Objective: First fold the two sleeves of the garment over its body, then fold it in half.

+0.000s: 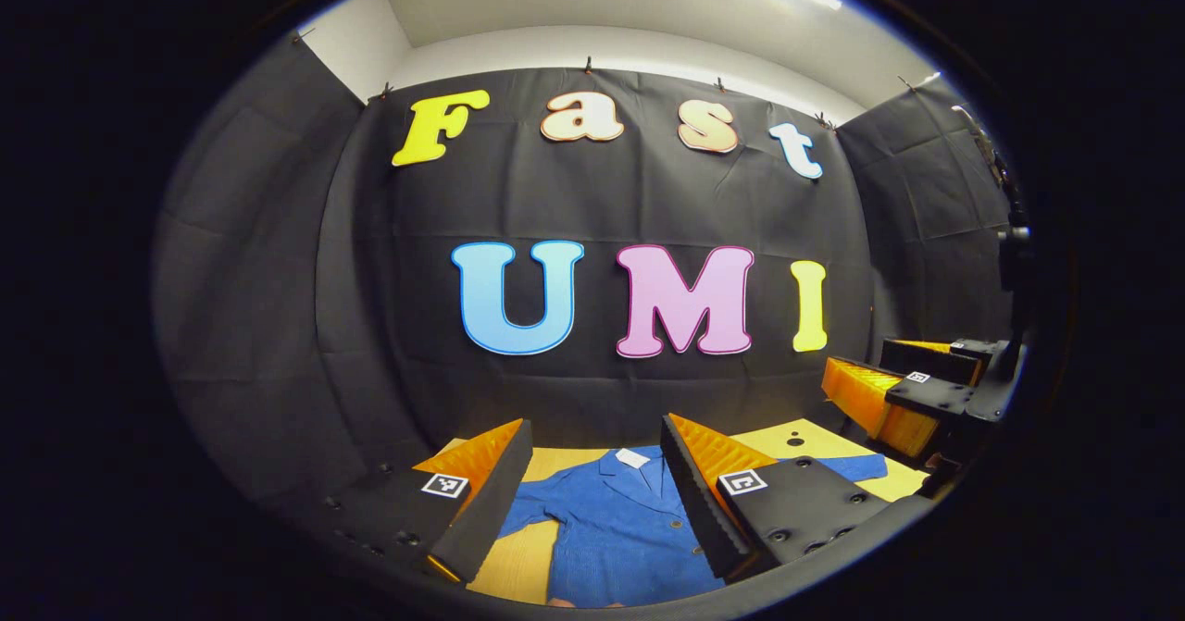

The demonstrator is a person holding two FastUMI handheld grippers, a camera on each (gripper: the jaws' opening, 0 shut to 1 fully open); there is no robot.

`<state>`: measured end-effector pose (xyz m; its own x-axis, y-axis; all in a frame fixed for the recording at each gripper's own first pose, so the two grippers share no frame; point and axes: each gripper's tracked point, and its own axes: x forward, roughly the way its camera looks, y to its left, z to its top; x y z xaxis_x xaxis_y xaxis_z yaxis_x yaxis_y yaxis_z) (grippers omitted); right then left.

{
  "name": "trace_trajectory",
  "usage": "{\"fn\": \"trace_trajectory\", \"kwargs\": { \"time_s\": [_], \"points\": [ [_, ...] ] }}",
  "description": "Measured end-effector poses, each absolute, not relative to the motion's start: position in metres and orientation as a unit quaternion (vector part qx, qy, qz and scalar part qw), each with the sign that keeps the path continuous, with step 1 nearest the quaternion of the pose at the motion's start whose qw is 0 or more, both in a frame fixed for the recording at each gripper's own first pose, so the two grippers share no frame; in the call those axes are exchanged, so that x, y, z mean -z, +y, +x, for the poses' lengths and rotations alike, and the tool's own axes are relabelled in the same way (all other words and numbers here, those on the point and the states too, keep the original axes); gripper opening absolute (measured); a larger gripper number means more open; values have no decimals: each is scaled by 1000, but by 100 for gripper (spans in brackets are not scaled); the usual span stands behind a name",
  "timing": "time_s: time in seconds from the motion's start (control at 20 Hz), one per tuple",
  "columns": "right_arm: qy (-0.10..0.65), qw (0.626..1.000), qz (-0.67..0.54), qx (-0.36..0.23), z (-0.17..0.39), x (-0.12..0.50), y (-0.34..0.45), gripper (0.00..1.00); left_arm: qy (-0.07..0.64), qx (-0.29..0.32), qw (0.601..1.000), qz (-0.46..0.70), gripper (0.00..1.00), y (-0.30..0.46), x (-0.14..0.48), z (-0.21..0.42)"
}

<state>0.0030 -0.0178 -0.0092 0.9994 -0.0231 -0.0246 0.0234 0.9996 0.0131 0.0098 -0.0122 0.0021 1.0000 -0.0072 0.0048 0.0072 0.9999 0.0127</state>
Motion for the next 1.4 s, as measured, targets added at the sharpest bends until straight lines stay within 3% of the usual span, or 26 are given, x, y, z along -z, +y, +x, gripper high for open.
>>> {"fn": "trace_trajectory", "kwargs": {
  "time_s": [0.05, 0.1, 0.3, 0.4, 0.45, 0.5, 1.05, 1.1, 1.4],
  "points": [
    [12, 1000, 7, 11, 3, 9, -18, 87, -3, 3, 1000, 5, 80, -13, -2, 11],
    [11, 1000, 7, 12, 4, 9, -20, 96, -3, 2, 1000, 5, 80, -13, -1, 11],
    [13, 1000, 9, 15, 3, 11, -25, 100, 1, -1, 1000, 0, 80, -14, 1, 12],
    [16, 1000, 7, 19, 2, 14, -29, 96, 4, -2, 1000, -2, 81, -14, 1, 12],
    [17, 1000, 5, 22, 2, 15, -32, 100, 6, -3, 1000, -3, 80, -13, 2, 12],
    [19, 1000, 5, 24, 3, 16, -36, 86, 6, -3, 1000, -4, 80, -14, 3, 11],
    [30, 999, 7, 30, 17, 22, -49, 86, 12, 9, 1000, -9, 81, -32, 9, 18],
    [34, 999, 7, 30, 19, 25, -50, 96, 12, 9, 1000, -9, 81, -33, 10, 19],
    [75, 996, 18, 43, 37, 62, -65, 97, 22, 25, 999, -19, 81, -43, 19, 29]
  ]
}}
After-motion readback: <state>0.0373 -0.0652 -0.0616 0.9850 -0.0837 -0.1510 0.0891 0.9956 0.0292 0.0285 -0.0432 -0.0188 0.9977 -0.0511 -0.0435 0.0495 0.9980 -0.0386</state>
